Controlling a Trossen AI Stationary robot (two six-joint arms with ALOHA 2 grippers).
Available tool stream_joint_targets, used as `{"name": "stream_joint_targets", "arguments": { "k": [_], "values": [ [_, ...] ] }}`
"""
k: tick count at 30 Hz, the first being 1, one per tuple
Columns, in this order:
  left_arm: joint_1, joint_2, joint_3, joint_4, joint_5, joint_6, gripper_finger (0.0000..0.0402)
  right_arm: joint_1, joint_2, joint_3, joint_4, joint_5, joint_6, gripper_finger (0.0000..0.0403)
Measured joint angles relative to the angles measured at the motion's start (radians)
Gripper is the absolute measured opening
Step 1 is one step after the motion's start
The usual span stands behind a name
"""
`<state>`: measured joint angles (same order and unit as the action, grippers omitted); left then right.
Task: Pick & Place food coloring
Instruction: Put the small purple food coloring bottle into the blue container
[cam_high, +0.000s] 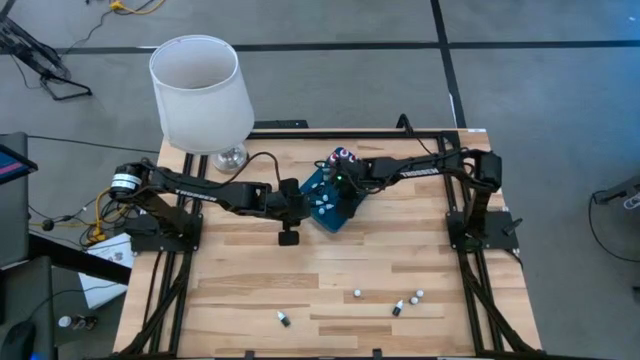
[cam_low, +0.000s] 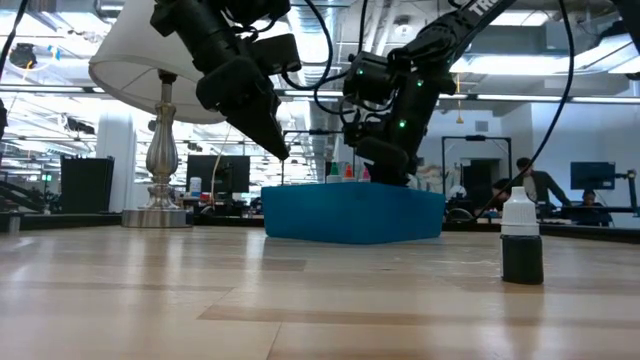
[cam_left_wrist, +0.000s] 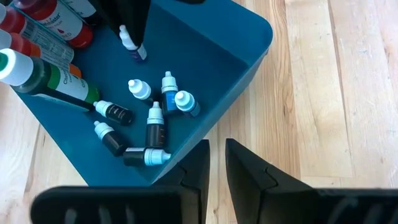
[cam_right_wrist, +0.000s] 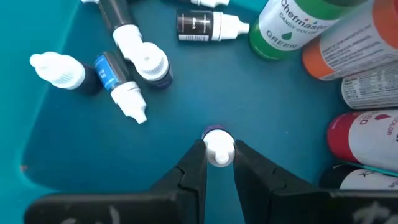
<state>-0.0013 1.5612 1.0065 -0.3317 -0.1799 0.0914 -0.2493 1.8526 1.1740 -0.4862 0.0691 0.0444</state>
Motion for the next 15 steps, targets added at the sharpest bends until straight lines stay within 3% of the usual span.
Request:
{"name": "stream_joint_targets", "arguments": {
  "k": [15],
  "values": [
    [0.000, 0.000, 0.000, 0.000, 0.017, -0.001, 0.0041, 0.000, 0.000, 0.000, 0.000, -0.019, -0.018, 0.0125]
  ]
}}
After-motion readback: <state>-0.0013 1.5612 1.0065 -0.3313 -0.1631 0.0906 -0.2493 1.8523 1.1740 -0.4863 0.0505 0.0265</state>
